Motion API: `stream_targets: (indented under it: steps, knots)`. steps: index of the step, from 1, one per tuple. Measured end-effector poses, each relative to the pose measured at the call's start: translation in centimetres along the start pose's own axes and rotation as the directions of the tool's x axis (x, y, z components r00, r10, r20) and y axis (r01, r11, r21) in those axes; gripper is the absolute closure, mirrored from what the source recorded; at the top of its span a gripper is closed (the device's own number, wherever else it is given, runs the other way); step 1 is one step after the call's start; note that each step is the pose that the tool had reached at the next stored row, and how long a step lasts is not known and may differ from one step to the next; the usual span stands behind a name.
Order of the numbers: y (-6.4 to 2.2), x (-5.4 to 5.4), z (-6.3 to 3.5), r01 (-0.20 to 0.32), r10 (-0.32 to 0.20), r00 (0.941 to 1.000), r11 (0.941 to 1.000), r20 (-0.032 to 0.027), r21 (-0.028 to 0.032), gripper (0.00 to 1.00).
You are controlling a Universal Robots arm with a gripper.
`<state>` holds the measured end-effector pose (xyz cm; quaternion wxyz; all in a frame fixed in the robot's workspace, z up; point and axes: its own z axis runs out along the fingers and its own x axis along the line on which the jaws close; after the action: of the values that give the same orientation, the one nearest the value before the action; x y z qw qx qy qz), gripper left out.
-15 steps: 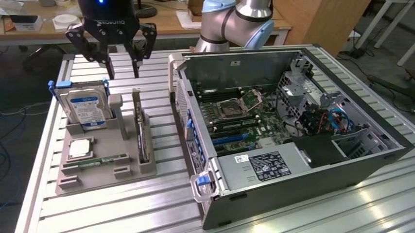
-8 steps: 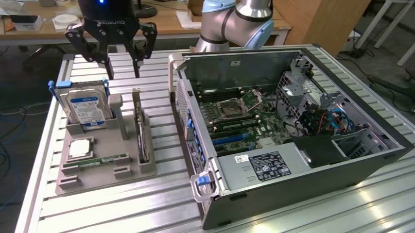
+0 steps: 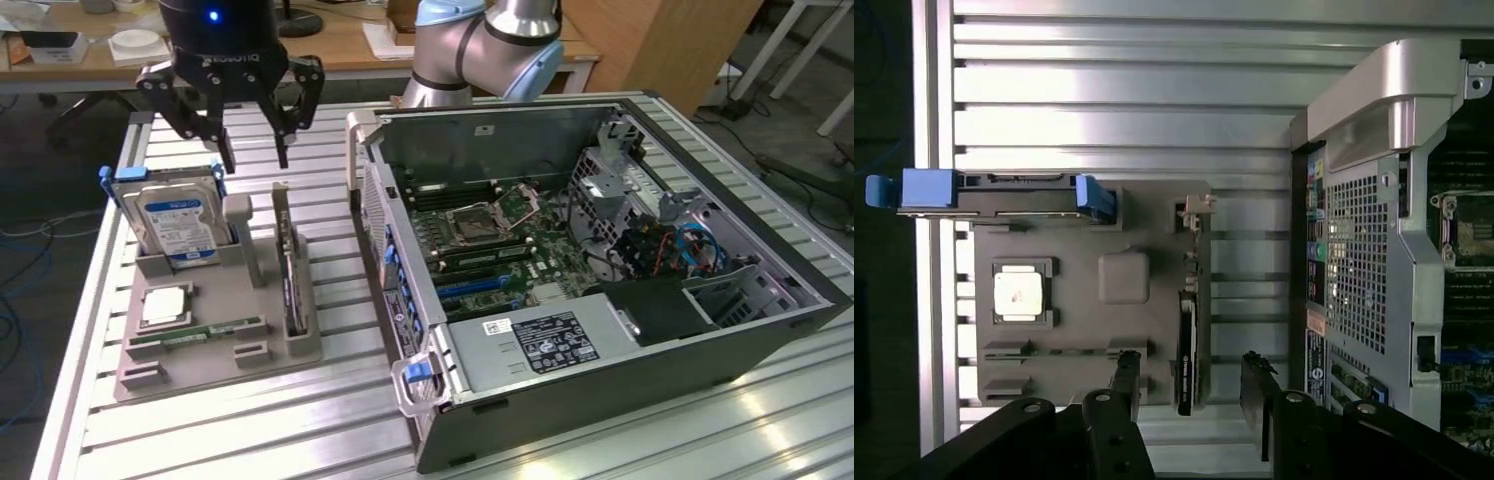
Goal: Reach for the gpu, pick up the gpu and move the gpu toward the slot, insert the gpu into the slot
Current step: 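Pick up the gpu and move the gpu toward the slot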
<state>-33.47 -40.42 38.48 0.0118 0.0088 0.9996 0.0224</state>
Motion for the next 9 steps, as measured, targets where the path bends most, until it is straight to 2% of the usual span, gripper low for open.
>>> stream_targets:
  steps: [9]
  knots:
    - [-0.49, 0.0, 1.43, 0.0, 0.0, 1.0, 1.0, 0.0, 0.0, 0.47]
